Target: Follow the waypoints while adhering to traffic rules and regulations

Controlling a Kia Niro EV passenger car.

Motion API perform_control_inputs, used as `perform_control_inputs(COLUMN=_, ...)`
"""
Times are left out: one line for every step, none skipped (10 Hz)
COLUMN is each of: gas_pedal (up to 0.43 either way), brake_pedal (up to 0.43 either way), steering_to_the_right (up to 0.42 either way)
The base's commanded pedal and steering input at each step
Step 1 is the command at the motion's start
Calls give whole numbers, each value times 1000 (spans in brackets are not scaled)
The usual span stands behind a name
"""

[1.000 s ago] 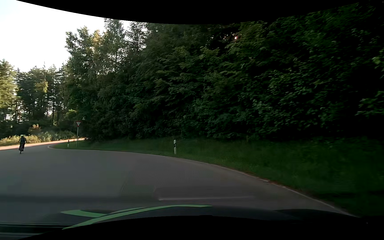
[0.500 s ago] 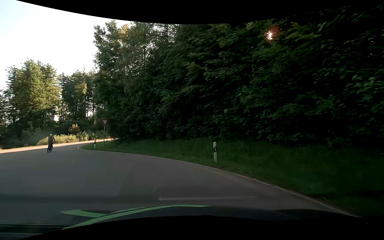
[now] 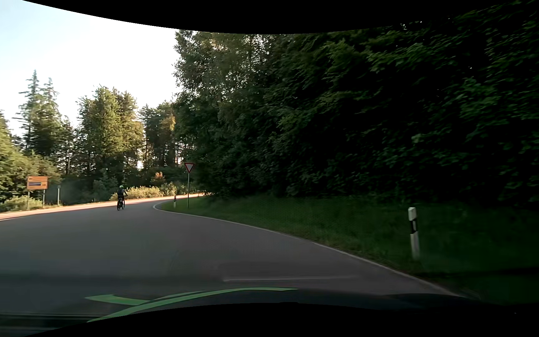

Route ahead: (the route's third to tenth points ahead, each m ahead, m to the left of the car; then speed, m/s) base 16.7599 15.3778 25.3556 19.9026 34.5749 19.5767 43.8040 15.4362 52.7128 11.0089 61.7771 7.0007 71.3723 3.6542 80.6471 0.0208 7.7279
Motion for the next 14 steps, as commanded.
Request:
perform_control_inputs(gas_pedal=0, brake_pedal=0, steering_to_the_right=-222)
perform_control_inputs(gas_pedal=0, brake_pedal=0, steering_to_the_right=-223)
perform_control_inputs(gas_pedal=0, brake_pedal=0, steering_to_the_right=-223)
perform_control_inputs(gas_pedal=0, brake_pedal=0, steering_to_the_right=-223)
perform_control_inputs(gas_pedal=0, brake_pedal=0, steering_to_the_right=-223)
perform_control_inputs(gas_pedal=0, brake_pedal=0, steering_to_the_right=-223)
perform_control_inputs(gas_pedal=0, brake_pedal=0, steering_to_the_right=-221)
perform_control_inputs(gas_pedal=0, brake_pedal=0, steering_to_the_right=-216)
perform_control_inputs(gas_pedal=0, brake_pedal=0, steering_to_the_right=-206)
perform_control_inputs(gas_pedal=0, brake_pedal=0, steering_to_the_right=-193)
perform_control_inputs(gas_pedal=0, brake_pedal=0, steering_to_the_right=-180)
perform_control_inputs(gas_pedal=0, brake_pedal=0, steering_to_the_right=-169)
perform_control_inputs(gas_pedal=0, brake_pedal=43, steering_to_the_right=-162)
perform_control_inputs(gas_pedal=0, brake_pedal=128, steering_to_the_right=-155)
